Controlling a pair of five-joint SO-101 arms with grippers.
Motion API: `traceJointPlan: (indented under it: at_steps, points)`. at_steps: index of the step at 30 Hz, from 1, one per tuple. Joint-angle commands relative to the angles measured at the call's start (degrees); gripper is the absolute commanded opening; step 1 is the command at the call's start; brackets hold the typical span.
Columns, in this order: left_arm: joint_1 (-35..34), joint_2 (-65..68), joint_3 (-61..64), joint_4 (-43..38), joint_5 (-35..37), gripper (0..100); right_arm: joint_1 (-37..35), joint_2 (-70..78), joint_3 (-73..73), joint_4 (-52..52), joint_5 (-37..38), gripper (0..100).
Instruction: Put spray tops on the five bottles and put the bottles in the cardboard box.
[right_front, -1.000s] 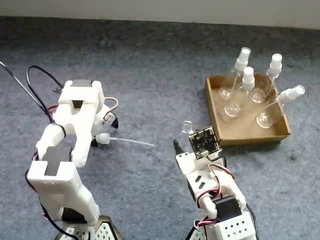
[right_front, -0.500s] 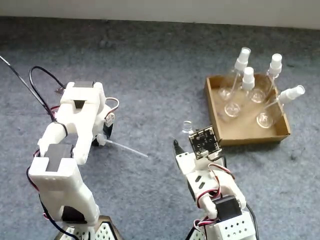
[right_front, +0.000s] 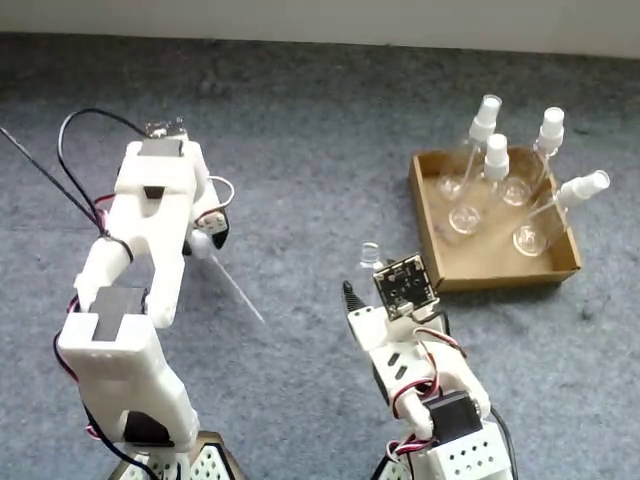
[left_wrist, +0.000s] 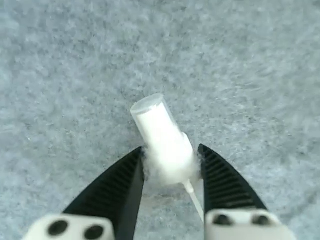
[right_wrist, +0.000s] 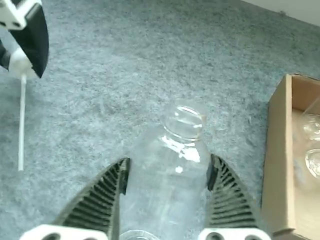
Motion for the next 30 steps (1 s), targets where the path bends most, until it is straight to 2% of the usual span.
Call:
traceJointPlan:
  at_steps: [1, 6, 9, 12, 22, 25, 27, 30]
  points:
    - [-0.3, -0.9, -12.4, 10.0, -1.6, 1, -2.2, -0.9, -0.5, -1.8, 0.1, 8.4]
    - [-0.3, -0.9, -27.3, 20.4, -1.6, 1, -2.5, -0.9, 2.9, -9.2, 0.1, 8.4]
    - [-0.3, -0.9, -33.4, 21.1, -1.6, 1, -2.4, -0.9, 7.4, -17.4, 0.1, 8.4]
    - [0.7, -1.0, -36.9, 21.2, -1.6, 1, -2.4, -0.9, 10.3, -21.0, 0.1, 8.4]
    - [8.8, -16.1, -37.8, 20.9, -1.8, 1, -2.6, -0.9, 11.1, -21.3, 0.2, 8.4]
    - [9.9, -21.0, -37.8, 20.9, -2.3, 1, -2.6, -0.9, 11.5, -21.3, 5.6, 8.4]
    - [10.1, -23.4, -37.8, 20.9, -6.2, 1, -2.6, -0.9, 11.6, -21.3, 9.6, 8.4]
    - [10.1, -26.7, -37.8, 20.9, -12.4, 1, -2.7, -0.9, 11.6, -21.3, 9.3, 8.4]
